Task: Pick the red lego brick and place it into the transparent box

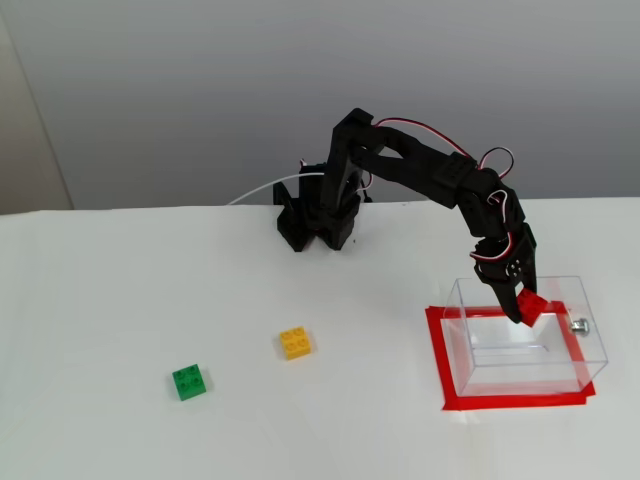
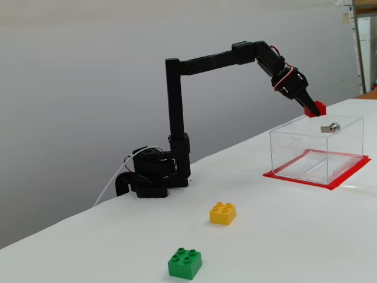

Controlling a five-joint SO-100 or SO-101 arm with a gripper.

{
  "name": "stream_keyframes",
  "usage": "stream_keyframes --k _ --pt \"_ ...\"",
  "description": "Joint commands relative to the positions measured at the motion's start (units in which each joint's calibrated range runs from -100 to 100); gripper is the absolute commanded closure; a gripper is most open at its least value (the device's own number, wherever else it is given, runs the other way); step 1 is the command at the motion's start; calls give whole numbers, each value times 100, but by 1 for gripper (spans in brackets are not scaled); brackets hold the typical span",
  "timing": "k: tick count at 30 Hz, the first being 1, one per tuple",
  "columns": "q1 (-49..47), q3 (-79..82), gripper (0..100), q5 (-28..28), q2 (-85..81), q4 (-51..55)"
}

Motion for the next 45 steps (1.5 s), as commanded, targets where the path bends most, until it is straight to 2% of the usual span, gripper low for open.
stream_keyframes --k 1,9,15,18,35,38,45 --pt "-26 -271 93 10 -50 -60" --pt "3 -271 92 20 -50 -60" --pt "-4 -216 75 5 -42 -60" --pt "-4 -243 71 -1 -42 -60" --pt "33 -262 71 -11 -59 -52" --pt "40 -262 77 -1 -101 -43" --pt "195 -271 98 31 -160 140"
